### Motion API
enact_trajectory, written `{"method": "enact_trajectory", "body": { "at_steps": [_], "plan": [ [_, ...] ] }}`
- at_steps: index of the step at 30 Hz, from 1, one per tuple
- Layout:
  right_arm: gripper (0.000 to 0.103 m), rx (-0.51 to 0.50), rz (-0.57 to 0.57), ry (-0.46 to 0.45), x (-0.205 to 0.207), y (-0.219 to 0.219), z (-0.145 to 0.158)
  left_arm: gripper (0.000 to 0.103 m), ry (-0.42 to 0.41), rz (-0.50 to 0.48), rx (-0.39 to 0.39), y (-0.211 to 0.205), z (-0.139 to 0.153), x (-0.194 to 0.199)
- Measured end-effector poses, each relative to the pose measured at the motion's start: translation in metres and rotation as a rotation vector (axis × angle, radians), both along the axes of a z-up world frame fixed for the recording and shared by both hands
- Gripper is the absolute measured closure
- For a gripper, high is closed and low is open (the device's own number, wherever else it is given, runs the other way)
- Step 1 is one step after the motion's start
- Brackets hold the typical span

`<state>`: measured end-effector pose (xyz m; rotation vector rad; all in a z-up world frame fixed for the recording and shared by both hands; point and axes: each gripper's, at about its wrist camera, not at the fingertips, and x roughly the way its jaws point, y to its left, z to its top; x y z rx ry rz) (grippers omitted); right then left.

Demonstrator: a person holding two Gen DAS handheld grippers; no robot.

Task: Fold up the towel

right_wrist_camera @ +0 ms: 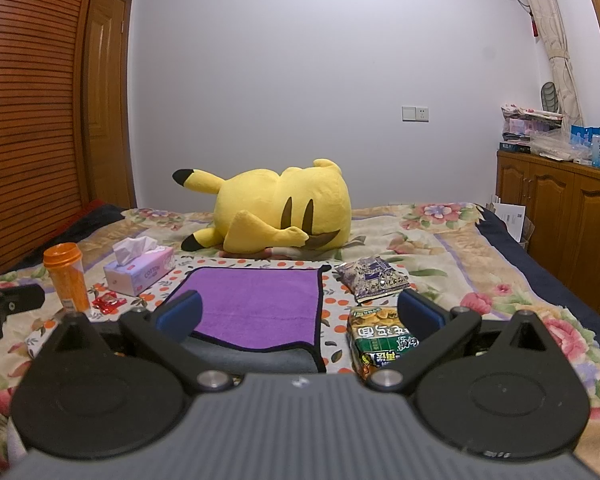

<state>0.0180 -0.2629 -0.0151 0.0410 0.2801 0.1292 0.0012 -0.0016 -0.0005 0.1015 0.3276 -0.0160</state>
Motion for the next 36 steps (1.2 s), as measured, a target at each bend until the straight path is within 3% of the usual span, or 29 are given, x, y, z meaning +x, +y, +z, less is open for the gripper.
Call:
{"method": "enact_trajectory", "body": {
  "at_steps": [36],
  "plan": [
    [0.000,-0.004,0.000,-0.001,0.0005,0.0006,-0.0002,0.000,0.000,-0.001,-0.003,0.0031,-0.0007,-0.0012]
  ]
}}
